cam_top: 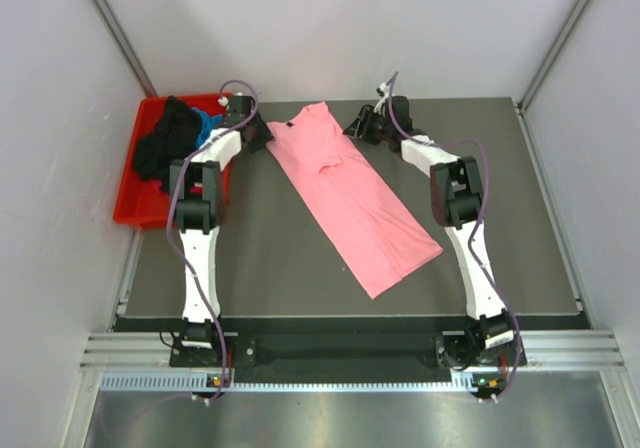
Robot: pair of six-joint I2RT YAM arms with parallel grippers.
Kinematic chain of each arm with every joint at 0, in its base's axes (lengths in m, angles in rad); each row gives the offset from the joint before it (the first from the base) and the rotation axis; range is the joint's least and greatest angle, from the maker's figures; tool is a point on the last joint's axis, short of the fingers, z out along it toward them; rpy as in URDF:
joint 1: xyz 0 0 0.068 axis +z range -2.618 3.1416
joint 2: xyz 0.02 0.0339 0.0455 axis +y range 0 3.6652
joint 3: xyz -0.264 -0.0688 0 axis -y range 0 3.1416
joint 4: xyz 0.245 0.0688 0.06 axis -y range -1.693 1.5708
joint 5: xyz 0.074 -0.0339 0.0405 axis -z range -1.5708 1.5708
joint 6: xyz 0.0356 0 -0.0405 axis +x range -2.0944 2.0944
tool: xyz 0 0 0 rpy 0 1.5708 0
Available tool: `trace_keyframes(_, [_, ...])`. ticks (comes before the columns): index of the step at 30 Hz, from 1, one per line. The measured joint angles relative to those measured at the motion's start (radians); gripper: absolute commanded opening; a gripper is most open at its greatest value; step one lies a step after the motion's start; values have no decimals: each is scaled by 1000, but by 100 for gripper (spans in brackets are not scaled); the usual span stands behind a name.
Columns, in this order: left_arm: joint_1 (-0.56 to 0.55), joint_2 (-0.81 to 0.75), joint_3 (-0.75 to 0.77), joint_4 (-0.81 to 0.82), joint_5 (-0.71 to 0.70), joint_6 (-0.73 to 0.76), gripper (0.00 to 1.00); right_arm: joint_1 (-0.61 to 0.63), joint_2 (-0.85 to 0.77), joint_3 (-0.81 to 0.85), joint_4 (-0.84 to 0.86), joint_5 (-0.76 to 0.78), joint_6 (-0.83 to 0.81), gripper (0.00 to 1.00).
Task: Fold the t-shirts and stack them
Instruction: Fold the tshirt
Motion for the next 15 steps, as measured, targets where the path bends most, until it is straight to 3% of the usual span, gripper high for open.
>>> trace_keyframes(7, [0,12,14,13,-13,-19,42,0,15,20,2,-6,-3,41])
trace_keyframes(10, [0,21,14,34,-8,-30,36,0,17,20,2,-7,-3,40])
trace_keyframes(14, [0,34,15,62,6,-47,18,1,19,20,10,-17,-3,40])
trace_keyframes(15, [0,39,16,72,10,-52,8,1,19,20,10,-19,-3,39])
